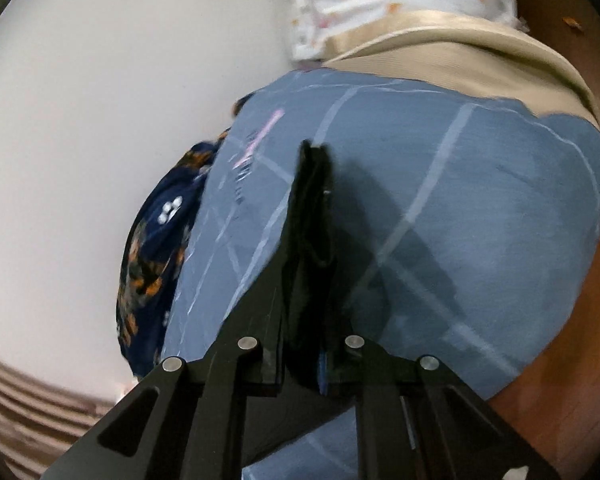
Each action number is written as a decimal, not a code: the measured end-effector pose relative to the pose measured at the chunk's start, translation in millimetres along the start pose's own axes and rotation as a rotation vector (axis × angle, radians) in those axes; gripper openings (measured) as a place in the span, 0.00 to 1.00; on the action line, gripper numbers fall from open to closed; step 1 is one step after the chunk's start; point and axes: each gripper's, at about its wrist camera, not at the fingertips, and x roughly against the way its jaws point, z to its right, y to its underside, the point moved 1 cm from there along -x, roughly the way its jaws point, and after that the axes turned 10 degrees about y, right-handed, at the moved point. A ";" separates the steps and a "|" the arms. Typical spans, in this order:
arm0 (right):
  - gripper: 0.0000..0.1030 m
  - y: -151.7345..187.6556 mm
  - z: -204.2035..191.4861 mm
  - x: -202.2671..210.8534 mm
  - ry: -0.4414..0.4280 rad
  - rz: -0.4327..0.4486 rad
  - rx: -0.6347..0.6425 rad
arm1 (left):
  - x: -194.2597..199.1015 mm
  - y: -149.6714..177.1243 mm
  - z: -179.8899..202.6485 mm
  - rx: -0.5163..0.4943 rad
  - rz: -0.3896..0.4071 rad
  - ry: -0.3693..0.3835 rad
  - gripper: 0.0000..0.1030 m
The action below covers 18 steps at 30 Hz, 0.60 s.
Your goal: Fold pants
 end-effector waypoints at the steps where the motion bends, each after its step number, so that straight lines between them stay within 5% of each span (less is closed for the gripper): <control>1: 0.11 2.7 -9.2 1.2 -0.005 0.000 0.026 | -0.1 0.3 0.5 -0.002 0.000 -0.002 0.82; 8: 0.12 38.2 -64.9 -7.9 -0.093 -0.061 0.127 | -0.4 0.4 2.3 -0.012 -0.003 -0.008 0.83; 18: 0.11 123.4 -138.9 -63.1 -0.135 -0.276 0.281 | -0.9 -0.2 3.4 -0.010 -0.004 -0.003 0.84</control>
